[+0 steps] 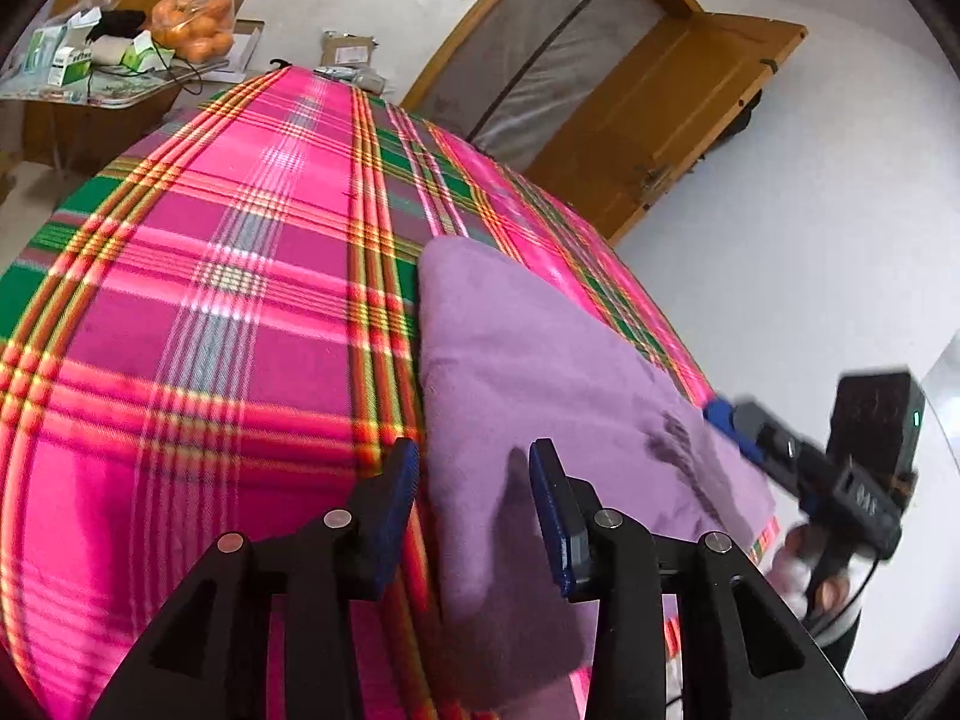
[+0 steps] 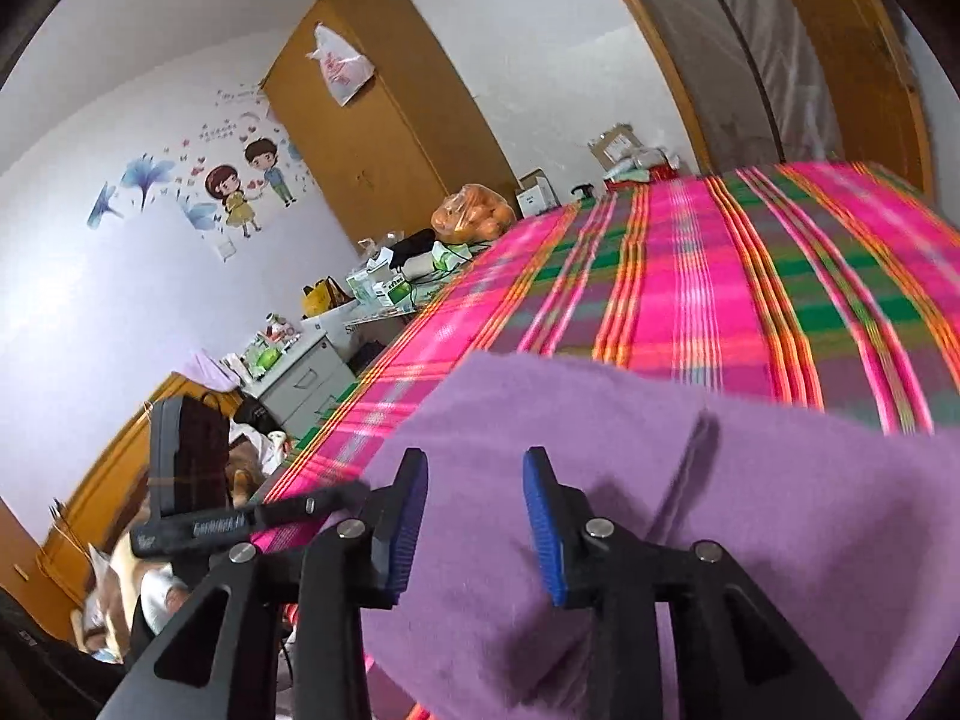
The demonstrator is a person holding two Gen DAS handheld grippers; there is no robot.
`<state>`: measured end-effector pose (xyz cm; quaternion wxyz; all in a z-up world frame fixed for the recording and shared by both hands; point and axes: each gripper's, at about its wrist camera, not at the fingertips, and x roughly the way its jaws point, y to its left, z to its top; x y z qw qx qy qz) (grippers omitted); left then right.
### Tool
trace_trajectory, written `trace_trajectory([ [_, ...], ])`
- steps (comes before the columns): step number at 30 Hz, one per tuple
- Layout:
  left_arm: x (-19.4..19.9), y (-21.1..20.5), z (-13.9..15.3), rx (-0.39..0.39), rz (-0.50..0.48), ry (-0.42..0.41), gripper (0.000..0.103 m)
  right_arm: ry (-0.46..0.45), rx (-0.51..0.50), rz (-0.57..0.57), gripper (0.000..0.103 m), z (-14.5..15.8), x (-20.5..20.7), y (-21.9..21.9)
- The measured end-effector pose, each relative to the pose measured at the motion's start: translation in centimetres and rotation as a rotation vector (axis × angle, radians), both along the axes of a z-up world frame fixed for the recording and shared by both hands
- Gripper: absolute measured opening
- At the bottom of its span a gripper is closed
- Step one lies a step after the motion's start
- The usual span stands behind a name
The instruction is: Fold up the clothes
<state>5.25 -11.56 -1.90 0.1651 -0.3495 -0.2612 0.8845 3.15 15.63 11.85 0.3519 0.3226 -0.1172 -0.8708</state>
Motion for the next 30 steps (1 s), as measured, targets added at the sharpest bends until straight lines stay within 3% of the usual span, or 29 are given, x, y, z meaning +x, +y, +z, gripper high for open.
trace_trajectory([
  [9, -1.6, -0.3, 0.8, -0.019, -0.009, -0.002, 0.040, -0.074, -0.030, 0.000, 0.036, -2.6, 0.3, -0.8],
  [14, -4.4, -0.8, 0.2, 0.051, -0.012, -0.075, 0.039, -0.096, -0.039, -0.039, 0.036, -3.3, 0.4, 0.4],
  [24, -3.4, -0.1, 0.0, 0.077, -0.013, -0.056, 0.039, -0.090, -0.110, -0.117, 0.036, -2.7, 0.4, 3.5],
  [30, -2.6, 0.4, -0.1, 0.092, -0.016, -0.054, 0.039, -0.089, -0.103, -0.114, 0.037, -3.2, 0.9, 4.3],
])
